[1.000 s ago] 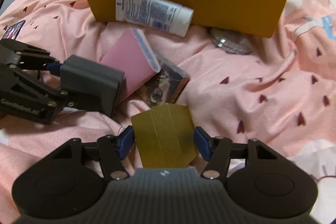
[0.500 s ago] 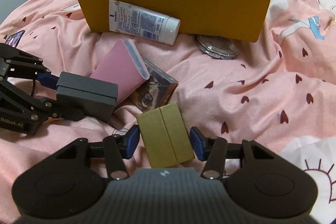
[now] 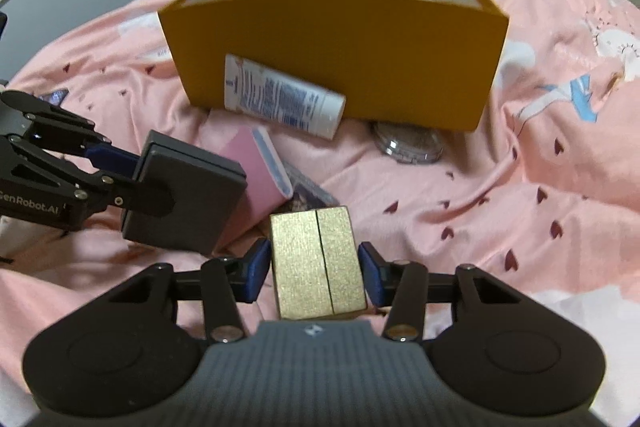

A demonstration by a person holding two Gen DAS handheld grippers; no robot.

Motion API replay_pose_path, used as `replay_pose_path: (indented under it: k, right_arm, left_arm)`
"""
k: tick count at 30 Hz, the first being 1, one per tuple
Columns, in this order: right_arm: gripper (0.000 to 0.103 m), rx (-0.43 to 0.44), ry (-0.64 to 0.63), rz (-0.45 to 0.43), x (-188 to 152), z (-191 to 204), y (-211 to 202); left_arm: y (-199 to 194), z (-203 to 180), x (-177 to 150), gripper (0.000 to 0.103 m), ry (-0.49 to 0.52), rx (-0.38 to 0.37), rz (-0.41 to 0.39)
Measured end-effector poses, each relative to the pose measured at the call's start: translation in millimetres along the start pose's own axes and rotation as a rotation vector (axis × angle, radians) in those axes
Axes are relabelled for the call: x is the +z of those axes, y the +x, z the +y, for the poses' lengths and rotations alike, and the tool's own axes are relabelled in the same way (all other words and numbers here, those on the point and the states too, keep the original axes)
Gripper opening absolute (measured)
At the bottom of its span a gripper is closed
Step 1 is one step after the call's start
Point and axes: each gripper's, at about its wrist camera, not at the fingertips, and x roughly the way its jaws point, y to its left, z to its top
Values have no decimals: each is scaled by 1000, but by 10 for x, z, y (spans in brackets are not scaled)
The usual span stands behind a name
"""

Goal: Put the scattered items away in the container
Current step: 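Lift both small boxes and carry them over the orange box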

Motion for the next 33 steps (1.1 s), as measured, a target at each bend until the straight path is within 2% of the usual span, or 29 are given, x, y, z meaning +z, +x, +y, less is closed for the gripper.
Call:
replay_pose_path:
  k: [7,19,23,28,33]
  right_arm:
    - [51,37,16,-86,231,-41,-272]
    - [50,63,-51,-295,964,-43,-692]
    - [50,69,-59,-359,1261,-60,-694]
    - [50,99,-16,-392,1641,-174,-547]
    - [50,116,48,-387,1991,-330,-277]
  left_arm:
    - [-249,66,212,40,-74,-25,-88]
    - [-742,120,891,40,-62,-14,-262]
    - [-785,159,1175,40,-56,16,-297]
    - [-716,254,1502,40,-76,50,-303]
    - [-514,555,1801,40,-168,58,-282]
